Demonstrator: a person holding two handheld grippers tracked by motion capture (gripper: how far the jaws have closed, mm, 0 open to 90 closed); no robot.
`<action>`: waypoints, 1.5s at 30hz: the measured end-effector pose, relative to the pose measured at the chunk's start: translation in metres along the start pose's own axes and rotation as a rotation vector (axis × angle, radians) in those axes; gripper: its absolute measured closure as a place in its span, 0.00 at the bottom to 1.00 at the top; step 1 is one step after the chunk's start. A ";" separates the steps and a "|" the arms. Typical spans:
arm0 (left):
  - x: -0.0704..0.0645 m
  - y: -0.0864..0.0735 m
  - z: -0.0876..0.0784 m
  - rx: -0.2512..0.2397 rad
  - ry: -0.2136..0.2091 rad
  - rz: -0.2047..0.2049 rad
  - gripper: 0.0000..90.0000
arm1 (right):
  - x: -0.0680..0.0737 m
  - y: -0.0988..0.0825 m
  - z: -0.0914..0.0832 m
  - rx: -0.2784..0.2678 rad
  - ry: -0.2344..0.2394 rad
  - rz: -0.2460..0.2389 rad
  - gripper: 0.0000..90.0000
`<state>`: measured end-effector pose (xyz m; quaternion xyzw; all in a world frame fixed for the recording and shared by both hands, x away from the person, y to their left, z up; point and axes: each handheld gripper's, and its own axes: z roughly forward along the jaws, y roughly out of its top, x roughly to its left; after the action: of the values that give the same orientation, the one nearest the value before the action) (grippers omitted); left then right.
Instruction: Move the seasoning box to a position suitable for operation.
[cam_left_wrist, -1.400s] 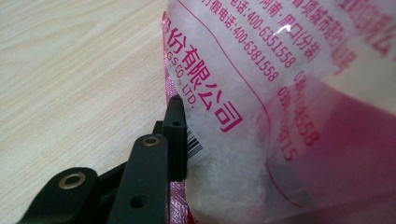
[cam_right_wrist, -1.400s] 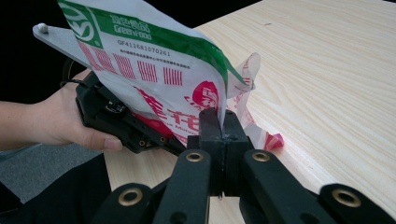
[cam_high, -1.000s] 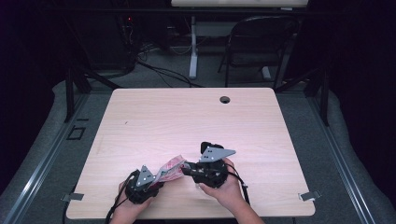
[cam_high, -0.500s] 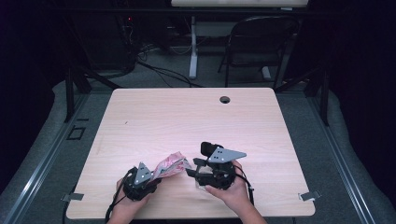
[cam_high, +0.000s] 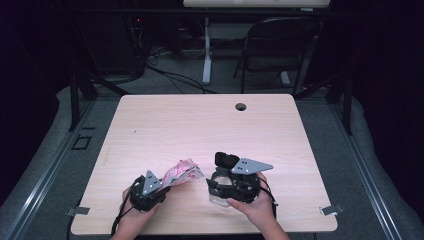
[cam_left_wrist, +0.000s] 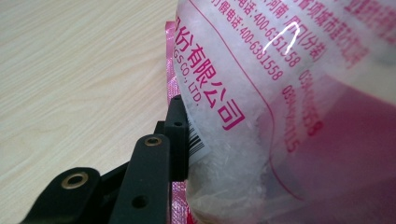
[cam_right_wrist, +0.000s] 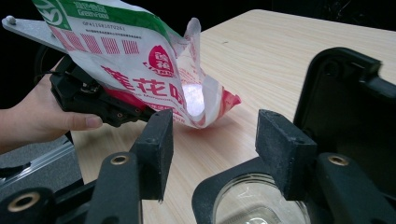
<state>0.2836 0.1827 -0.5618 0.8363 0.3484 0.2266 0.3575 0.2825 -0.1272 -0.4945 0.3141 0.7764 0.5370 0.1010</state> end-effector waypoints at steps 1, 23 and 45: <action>0.000 0.000 0.000 -0.001 0.007 0.004 0.77 | -0.001 0.000 -0.001 -0.003 -0.003 0.003 0.52; -0.002 0.008 0.003 -0.027 0.111 0.100 0.77 | -0.017 -0.009 -0.022 -0.025 -0.067 0.039 0.63; -0.016 0.019 -0.004 -0.068 0.252 0.278 0.77 | -0.018 -0.011 -0.034 -0.051 -0.086 0.063 0.69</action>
<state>0.2791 0.1631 -0.5466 0.8288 0.2636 0.3886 0.3043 0.2758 -0.1666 -0.4937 0.3585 0.7473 0.5453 0.1254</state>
